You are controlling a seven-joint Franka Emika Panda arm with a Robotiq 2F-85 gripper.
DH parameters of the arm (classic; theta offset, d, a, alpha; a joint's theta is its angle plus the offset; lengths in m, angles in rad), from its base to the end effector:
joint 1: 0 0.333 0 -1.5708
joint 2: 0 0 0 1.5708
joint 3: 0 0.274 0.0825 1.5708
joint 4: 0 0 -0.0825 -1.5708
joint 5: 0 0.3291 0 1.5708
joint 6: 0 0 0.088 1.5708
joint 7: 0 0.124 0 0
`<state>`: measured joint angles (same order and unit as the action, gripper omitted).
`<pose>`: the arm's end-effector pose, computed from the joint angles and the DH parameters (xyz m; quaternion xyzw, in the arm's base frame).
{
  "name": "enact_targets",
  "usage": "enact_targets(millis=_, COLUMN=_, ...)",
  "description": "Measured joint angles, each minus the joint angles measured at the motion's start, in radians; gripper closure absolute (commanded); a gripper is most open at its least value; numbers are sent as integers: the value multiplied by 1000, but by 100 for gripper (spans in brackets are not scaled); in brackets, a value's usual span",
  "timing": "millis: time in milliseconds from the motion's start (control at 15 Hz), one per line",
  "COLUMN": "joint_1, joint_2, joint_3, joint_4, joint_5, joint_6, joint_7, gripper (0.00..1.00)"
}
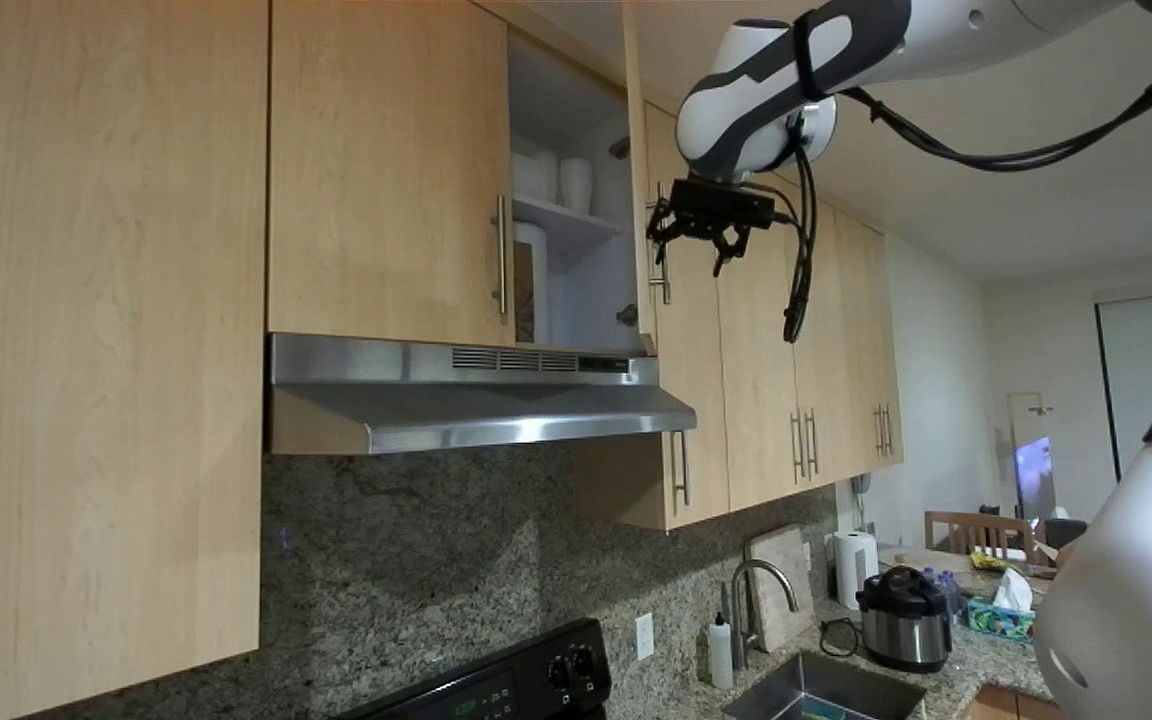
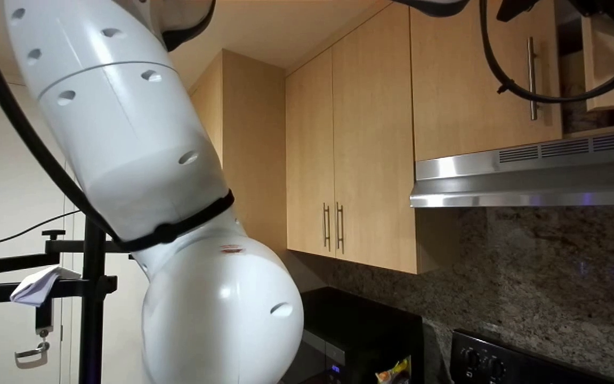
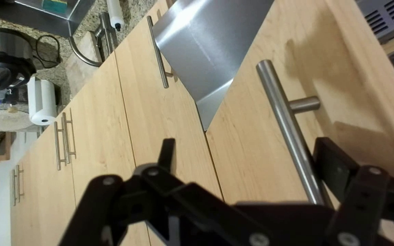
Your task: Open the right door of the cabinet above the stove
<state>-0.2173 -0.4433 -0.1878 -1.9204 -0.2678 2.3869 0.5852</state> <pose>0.3857 -0.1967 0.7183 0.8063 -0.3920 0.4406 0.0456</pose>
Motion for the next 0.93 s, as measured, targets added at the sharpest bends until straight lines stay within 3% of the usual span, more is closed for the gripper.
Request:
enact_targets(millis=400, joint_1=-28, joint_2=-46, joint_3=-56, joint_4=-35, joint_5=140, joint_6=2, joint_7=-170, gripper=0)
enact_targets(millis=733, joint_1=-131, joint_2=-89, joint_3=-139, joint_4=-29, joint_5=145, joint_6=-6, joint_7=-248, gripper=0)
enact_targets(millis=933, joint_1=-149, joint_2=-87, joint_3=-202, joint_4=-10, joint_5=146, joint_6=-4, joint_7=-311, gripper=0)
